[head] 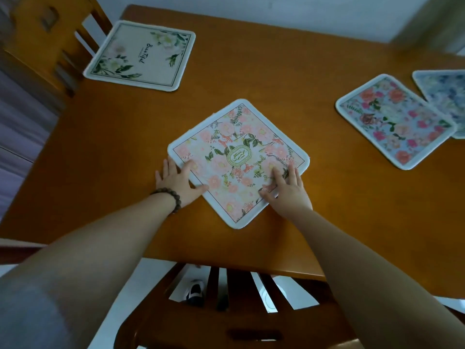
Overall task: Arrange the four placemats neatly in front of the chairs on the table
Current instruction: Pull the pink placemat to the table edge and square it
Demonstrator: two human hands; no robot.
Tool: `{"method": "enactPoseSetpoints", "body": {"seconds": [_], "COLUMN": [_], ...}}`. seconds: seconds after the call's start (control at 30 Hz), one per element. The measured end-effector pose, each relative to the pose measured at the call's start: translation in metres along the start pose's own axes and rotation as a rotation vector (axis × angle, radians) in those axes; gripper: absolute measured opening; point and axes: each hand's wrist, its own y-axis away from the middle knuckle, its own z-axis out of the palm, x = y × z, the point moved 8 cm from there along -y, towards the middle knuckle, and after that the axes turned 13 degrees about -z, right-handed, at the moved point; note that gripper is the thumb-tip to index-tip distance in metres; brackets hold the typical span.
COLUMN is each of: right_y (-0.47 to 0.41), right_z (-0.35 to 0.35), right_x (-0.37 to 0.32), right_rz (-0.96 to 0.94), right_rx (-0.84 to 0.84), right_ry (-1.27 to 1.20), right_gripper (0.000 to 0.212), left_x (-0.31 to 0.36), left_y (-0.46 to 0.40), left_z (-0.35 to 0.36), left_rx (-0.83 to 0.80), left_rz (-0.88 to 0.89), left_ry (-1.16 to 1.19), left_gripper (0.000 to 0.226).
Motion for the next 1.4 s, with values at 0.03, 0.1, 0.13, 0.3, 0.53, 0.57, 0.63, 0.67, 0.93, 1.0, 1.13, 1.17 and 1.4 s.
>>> {"method": "enactPoseSetpoints", "body": {"seconds": [0.03, 0.1, 0.13, 0.3, 0.53, 0.57, 0.63, 0.67, 0.93, 1.0, 1.13, 1.17, 1.4], "right_y": [0.005, 0.014, 0.017, 0.016, -0.039, -0.043, -0.046, -0.045, -0.003, 0.013, 0.048, 0.056, 0.102], "right_z": [0.004, 0.010, 0.012, -0.015, -0.041, -0.040, -0.037, -0.035, -0.016, -0.007, 0.016, 0.021, 0.048], "right_x": [-0.003, -0.007, -0.010, -0.008, 0.038, 0.041, 0.045, 0.045, 0.032, 0.027, 0.014, 0.008, -0.041], "right_rz": [0.004, 0.016, 0.020, 0.022, 0.084, 0.087, 0.099, 0.103, 0.130, 0.151, 0.205, 0.218, 0.258], "right_rx": [0.003, 0.003, 0.004, 0.205, 0.066, 0.036, 0.004, 0.004, 0.073, 0.086, 0.100, 0.102, 0.116], "right_ry": [0.001, 0.019, 0.029, 0.031, -0.025, -0.051, -0.090, -0.091, -0.060, -0.067, -0.114, -0.126, -0.182], "right_gripper": [0.084, 0.085, 0.085, 0.071, 0.082, 0.086, 0.090, 0.090, 0.086, 0.087, 0.089, 0.089, 0.091], "left_x": [0.002, 0.008, 0.013, 0.034, 0.059, 0.061, 0.064, 0.066, 0.060, 0.053, 0.041, 0.038, 0.017], "left_y": [-0.009, -0.025, -0.031, -0.012, 0.076, 0.082, 0.085, 0.084, 0.075, 0.067, 0.045, 0.040, 0.018], "left_z": [-0.006, -0.018, -0.022, -0.019, 0.031, 0.036, 0.040, 0.041, 0.037, 0.030, 0.016, 0.016, 0.013], "left_rx": [-0.009, -0.037, -0.052, -0.001, 0.132, 0.135, 0.131, 0.120, 0.049, 0.054, 0.023, -0.016, -0.138], "left_rz": [0.015, 0.030, 0.029, -0.036, -0.104, -0.113, -0.125, -0.127, -0.077, -0.035, 0.093, 0.128, 0.248], "left_ry": [-0.002, -0.004, 0.001, 0.143, 0.280, 0.290, 0.280, 0.263, 0.131, 0.109, 0.007, -0.030, -0.261], "left_gripper": [0.086, 0.082, 0.082, 0.096, 0.105, 0.106, 0.107, 0.106, 0.094, 0.090, 0.098, 0.108, 0.142]}}
